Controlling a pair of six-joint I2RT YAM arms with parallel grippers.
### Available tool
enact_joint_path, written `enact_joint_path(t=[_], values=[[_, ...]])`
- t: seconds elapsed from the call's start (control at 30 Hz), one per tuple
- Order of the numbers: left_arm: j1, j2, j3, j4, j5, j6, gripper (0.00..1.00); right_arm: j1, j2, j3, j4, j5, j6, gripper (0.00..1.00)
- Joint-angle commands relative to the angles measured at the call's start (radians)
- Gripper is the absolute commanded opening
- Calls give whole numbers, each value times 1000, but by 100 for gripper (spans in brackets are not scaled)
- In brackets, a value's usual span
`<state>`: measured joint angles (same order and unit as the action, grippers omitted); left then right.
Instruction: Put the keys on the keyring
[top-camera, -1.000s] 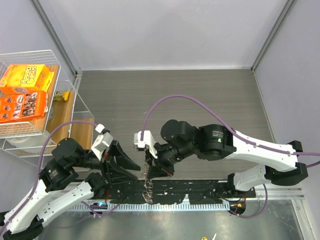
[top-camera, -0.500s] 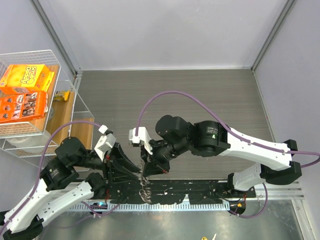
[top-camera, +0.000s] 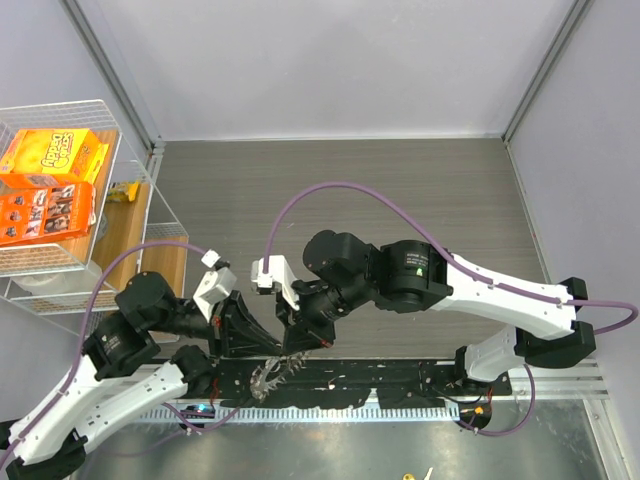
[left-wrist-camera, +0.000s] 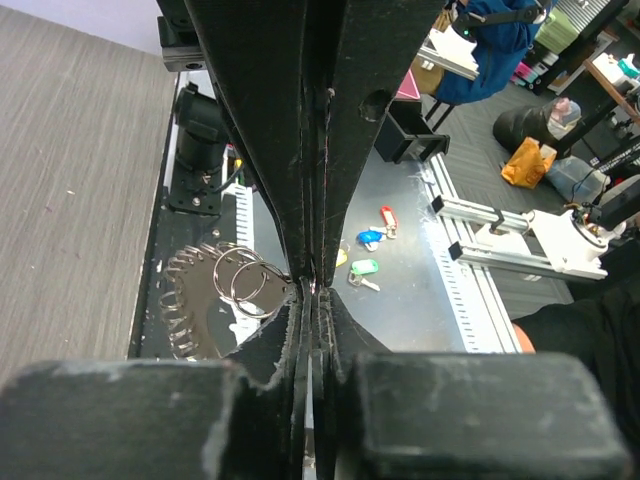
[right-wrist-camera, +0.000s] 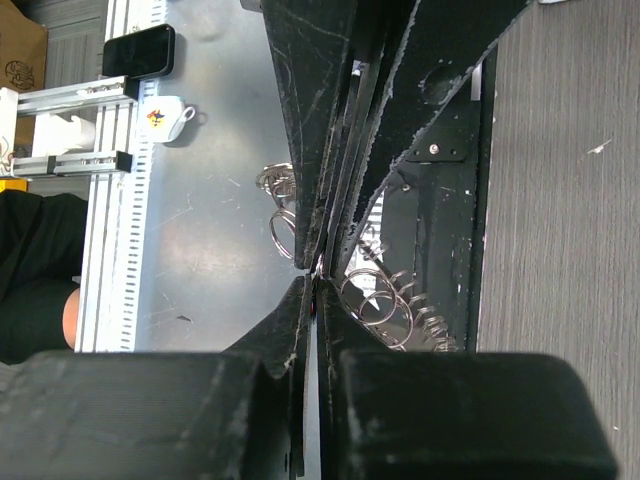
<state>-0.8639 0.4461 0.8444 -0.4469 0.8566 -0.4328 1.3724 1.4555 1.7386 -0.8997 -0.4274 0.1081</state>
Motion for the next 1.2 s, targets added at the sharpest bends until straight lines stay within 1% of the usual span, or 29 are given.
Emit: enact_joint_path(t=[0.0, 0.03, 0.17, 0.3, 0.43, 0.47, 0.53, 0.63, 0.87, 1.0, 1.03, 1.17], values=[[-1, 25, -4, -24, 29, 22, 2, -6, -9, 55, 48, 1, -7, 6], [-1, 28, -4, -29, 29, 31, 0, -4, -9, 56, 51, -1, -7, 5], [-1, 20, -2, -47, -10, 57, 0, -4, -15, 38, 65, -2, -15, 6], [-1, -13, -1, -35, -59, 69, 0, -4, -64, -17, 119, 6, -10, 6], [-1, -62, -8, 13, -80, 63, 0, -4, -153, -105, 226, 62, 8, 25], [-1, -82, -16, 40, -85, 56, 0, -4, -173, -116, 241, 79, 11, 32], [-1, -116, -30, 92, -90, 39, 0, -4, -227, -157, 291, 117, 5, 38], [-1, -153, -47, 152, -88, 20, 0, -3, -297, -217, 355, 125, -11, 39], [-1, -230, -97, 342, -126, -40, 0, 31, -308, -243, 383, 147, -64, 39], [-1, -256, -125, 419, -160, -69, 0, 83, -287, -215, 386, 151, -102, 39], [-1, -260, -131, 436, -166, -75, 0, 94, -282, -208, 384, 157, -138, 38], [-1, -265, -159, 523, -179, -106, 0, 134, -235, -154, 360, 208, -180, 38]])
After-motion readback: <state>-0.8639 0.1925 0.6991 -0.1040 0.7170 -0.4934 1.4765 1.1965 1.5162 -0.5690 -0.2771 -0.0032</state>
